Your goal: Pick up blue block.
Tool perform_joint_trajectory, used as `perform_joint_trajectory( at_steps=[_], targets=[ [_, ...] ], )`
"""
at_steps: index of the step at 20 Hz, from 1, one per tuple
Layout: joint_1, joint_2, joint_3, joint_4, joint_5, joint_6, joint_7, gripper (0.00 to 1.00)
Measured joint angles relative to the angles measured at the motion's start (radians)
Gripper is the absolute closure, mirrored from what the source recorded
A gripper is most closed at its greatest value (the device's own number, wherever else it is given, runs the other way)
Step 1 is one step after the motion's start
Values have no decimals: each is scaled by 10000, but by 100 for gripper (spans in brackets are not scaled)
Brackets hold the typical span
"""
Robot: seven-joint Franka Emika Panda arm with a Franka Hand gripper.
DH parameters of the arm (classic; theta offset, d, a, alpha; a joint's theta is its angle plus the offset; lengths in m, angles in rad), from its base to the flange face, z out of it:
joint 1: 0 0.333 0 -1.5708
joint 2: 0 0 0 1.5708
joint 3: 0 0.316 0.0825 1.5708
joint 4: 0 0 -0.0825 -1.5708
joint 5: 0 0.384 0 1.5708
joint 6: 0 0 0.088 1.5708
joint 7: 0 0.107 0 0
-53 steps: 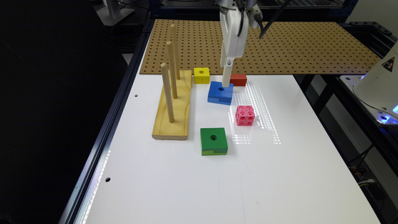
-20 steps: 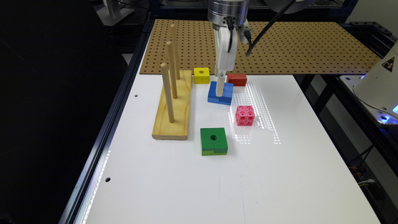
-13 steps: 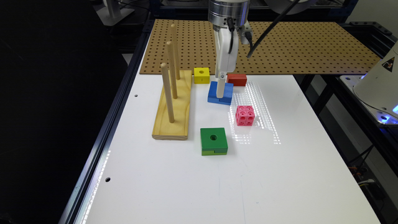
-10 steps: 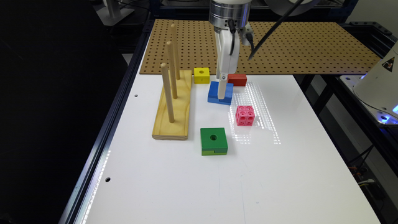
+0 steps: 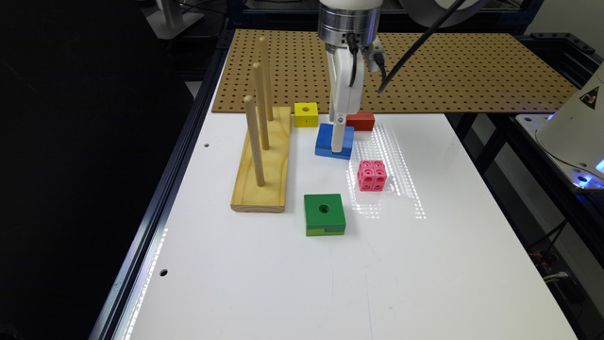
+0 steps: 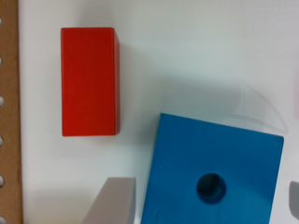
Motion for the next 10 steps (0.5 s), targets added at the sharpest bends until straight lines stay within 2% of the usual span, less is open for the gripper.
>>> perform_joint_trajectory(
  at_steps=[10],
  targets=[
    [1, 596, 36, 9, 0, 612, 1, 0]
  ],
)
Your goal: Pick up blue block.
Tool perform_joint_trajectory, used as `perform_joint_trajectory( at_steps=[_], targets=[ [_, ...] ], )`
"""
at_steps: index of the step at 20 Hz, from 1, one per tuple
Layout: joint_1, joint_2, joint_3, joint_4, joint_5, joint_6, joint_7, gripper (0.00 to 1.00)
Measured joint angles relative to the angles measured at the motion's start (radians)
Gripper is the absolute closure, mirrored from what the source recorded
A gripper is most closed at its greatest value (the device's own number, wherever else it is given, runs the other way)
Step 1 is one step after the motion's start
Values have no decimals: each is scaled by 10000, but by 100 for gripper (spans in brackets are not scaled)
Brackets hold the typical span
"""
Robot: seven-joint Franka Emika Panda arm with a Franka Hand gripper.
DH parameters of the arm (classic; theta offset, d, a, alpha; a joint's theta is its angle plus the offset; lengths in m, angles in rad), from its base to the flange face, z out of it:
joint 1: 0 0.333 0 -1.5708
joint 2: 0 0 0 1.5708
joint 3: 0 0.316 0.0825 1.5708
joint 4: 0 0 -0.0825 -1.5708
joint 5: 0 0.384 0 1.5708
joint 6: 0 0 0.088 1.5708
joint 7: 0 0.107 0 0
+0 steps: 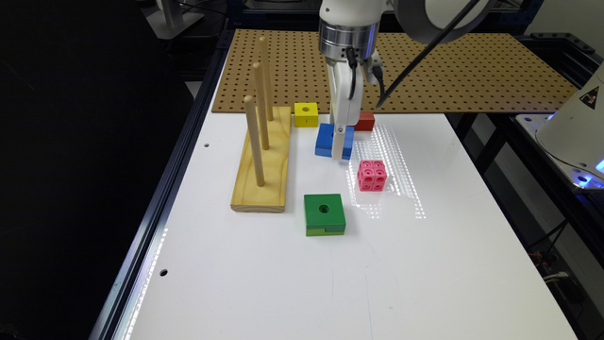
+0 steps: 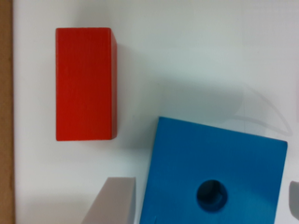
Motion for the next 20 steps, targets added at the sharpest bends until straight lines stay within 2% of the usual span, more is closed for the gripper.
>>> perform_joint_trajectory(
  at_steps=[11, 14, 16, 17, 20],
  targets=[
    [3, 58, 69, 102, 0, 20, 22, 0],
    [4, 308, 72, 123, -14, 298, 39, 0],
    [5, 315, 75, 128, -14, 307, 46, 0],
    [-2, 310, 74, 127, -14, 307, 47, 100],
    [-2, 310, 74, 127, -14, 307, 48, 100]
  ],
)
